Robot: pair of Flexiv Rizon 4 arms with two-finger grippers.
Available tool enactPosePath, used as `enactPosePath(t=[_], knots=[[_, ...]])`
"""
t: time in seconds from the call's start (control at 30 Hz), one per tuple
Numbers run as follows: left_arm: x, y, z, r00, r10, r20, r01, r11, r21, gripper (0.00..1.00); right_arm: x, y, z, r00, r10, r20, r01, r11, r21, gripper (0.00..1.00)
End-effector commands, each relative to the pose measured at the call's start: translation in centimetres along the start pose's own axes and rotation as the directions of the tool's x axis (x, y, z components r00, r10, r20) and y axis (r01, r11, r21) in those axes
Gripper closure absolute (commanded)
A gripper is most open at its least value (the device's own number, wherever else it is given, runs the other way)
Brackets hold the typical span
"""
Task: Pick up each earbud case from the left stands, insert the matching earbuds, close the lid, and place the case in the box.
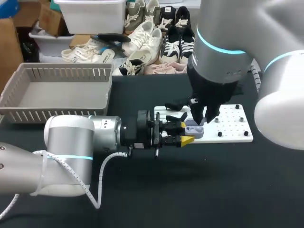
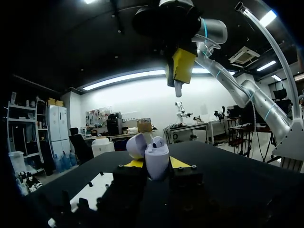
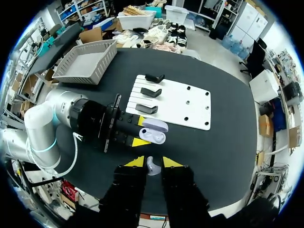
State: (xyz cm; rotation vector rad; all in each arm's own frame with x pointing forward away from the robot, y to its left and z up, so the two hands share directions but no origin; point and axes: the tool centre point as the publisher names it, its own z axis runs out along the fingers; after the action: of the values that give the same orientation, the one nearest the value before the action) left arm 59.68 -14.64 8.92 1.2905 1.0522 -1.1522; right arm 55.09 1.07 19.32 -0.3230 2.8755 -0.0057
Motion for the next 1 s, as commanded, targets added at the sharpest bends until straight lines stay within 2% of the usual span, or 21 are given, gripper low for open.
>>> enactPosePath(t=[0.03,0.37,0.7,1.0], knots=[[0.0,-0.1,0.0,1.000,0.001,-0.002,-0.001,1.000,-0.006,1.00,-0.7,1.2,0.0,0.999,-0.028,-0.036,0.029,0.999,0.018,1.00],[0.0,-0.1,0.0,1.000,0.001,-0.002,-0.001,1.000,-0.006,1.00,-1.3,2.4,0.9,0.993,-0.098,-0.071,0.100,0.995,0.028,1.00],[0.0,-0.1,0.0,1.000,0.001,-0.002,-0.001,1.000,-0.006,1.00,-1.9,1.8,2.1,0.995,-0.076,-0.069,0.079,0.996,0.047,1.00],[0.0,-0.1,0.0,1.000,0.001,-0.002,-0.001,1.000,-0.006,1.00,-1.9,1.8,2.1,0.995,-0.076,-0.069,0.079,0.996,0.047,1.00]])
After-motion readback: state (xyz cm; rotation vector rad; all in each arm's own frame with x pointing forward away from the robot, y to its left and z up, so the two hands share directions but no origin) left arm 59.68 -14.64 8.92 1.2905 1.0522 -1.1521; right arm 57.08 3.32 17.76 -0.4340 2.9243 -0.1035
